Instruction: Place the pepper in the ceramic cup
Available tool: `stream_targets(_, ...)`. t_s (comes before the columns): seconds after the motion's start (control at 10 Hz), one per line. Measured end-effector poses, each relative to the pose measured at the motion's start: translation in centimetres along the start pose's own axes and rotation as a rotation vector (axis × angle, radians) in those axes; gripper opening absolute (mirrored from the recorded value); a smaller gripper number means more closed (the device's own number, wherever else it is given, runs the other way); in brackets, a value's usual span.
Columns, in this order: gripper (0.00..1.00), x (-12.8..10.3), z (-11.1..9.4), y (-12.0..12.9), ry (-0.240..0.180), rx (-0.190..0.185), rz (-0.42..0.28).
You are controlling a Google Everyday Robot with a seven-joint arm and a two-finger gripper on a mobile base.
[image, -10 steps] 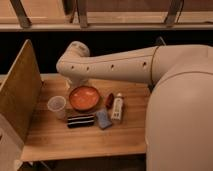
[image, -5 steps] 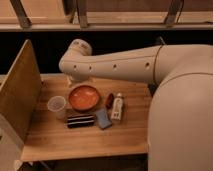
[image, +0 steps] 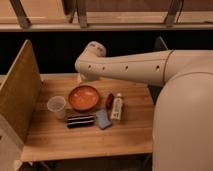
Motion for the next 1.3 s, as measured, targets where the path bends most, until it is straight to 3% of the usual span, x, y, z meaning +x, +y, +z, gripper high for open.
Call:
stream_targets(0.3,0.65,1.5,2.9,-0.6,0.000,-0.098,0.078)
stream_targets(0.5,0.65,2.6,4.5,-1.9,0.012,-0.130,0.135)
stream_targets(0.7,0.65,3.4,5.5,-3.7,0.029,-0.133,0.177)
stream_targets(1.0,0.65,3.4,5.4,-3.3,0.029,-0.138,0.174)
stream_targets(1.3,0.65,3.9,6.4,-4.5,0.045,-0.106,0.190)
